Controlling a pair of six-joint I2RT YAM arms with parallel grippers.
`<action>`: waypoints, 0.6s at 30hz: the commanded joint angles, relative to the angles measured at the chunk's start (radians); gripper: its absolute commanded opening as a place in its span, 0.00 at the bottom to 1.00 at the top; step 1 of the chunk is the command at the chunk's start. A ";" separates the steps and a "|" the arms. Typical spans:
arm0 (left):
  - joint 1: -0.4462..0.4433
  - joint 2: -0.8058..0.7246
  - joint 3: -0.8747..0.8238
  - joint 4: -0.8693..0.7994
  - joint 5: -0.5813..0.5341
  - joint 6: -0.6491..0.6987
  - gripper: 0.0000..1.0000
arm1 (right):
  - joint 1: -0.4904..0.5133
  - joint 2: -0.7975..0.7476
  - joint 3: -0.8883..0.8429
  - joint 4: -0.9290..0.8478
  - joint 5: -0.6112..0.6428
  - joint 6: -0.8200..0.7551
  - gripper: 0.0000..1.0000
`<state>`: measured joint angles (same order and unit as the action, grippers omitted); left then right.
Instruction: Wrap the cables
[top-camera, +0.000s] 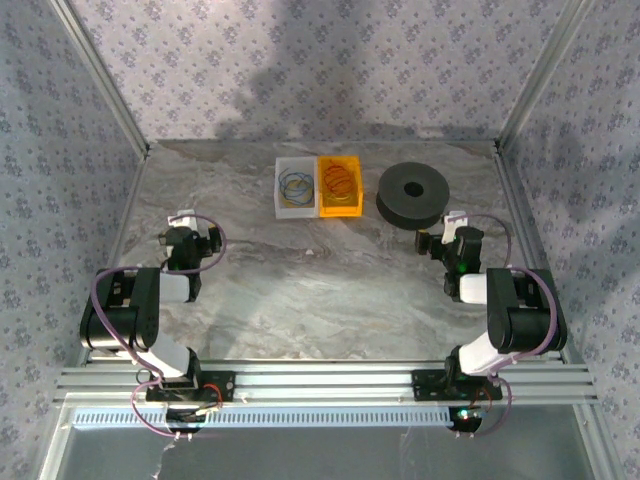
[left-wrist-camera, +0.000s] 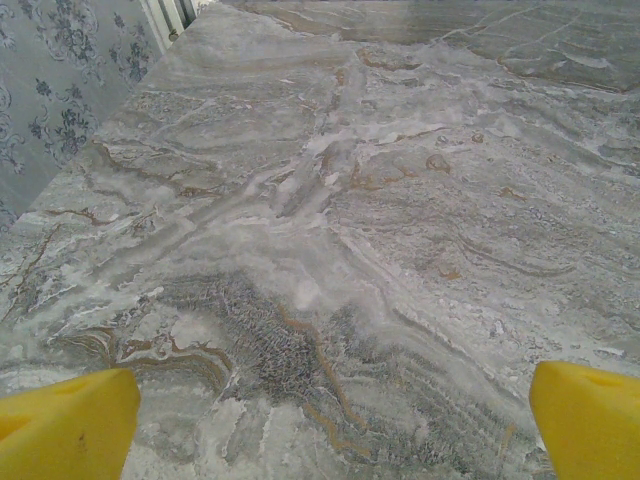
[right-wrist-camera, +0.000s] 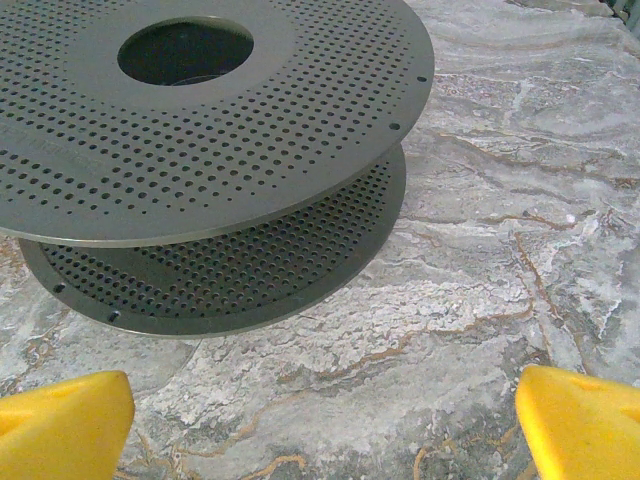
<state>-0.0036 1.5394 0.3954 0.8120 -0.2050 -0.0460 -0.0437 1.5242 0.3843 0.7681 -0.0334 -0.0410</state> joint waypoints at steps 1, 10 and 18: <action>0.002 -0.007 0.000 0.035 0.013 -0.013 1.00 | -0.005 -0.004 0.017 0.023 0.007 0.010 1.00; 0.001 -0.007 0.000 0.033 0.012 -0.013 1.00 | -0.005 -0.013 0.022 0.011 0.025 0.018 1.00; -0.042 -0.180 0.395 -0.834 -0.024 -0.113 1.00 | -0.029 -0.278 0.214 -0.558 -0.022 0.098 1.00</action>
<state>-0.0296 1.4254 0.6514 0.3305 -0.2382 -0.0929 -0.0494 1.3273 0.5350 0.4355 -0.0158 -0.0097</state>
